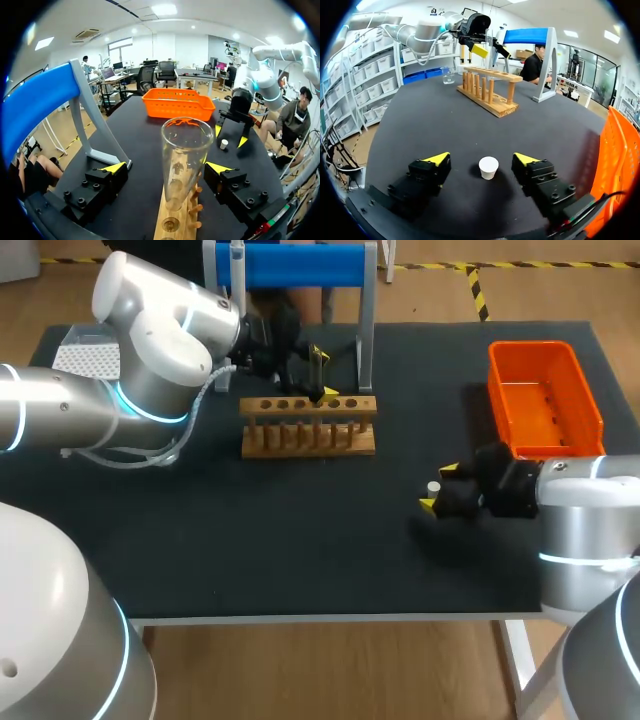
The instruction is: Invert the test tube, pick up the pipette, mount the tip to pipette, aspirate from beaker and dispense into the tube, eject the tip, return the pipette, and cap with the stopper.
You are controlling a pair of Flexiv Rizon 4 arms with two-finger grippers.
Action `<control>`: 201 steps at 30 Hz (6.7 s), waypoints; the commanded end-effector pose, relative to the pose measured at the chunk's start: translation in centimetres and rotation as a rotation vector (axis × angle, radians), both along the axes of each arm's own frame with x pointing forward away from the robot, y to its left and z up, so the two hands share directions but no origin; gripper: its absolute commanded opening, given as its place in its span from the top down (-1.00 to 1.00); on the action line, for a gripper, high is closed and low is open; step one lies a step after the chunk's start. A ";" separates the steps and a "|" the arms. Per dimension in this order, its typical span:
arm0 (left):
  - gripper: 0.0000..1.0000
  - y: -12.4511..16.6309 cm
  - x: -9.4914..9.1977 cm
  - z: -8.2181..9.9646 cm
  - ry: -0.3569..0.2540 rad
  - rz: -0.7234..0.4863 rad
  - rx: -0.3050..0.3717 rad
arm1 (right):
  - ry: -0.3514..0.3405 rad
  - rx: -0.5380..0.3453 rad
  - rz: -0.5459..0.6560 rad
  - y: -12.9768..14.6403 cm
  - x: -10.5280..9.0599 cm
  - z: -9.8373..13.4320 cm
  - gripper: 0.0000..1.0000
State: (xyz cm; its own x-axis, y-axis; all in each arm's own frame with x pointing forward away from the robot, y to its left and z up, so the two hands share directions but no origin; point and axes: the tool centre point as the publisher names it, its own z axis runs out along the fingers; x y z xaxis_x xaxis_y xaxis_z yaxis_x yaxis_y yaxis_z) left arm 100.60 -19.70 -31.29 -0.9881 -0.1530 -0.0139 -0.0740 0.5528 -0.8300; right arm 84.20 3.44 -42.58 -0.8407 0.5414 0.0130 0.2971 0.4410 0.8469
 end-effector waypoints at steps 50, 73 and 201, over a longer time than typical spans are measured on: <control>-1.00 0.0 0.1 0.0 0.003 -0.002 0.001 | 0.004 -0.018 -0.037 0.1 0.7 -0.8 0.09; -1.00 0.0 0.1 0.0 0.003 -0.002 0.001 | 0.006 -0.029 -0.048 0.1 1.0 -1.0 1.00; -1.00 0.0 0.1 0.0 0.003 -0.002 0.001 | -0.104 -0.009 0.603 18.6 14.6 21.4 1.00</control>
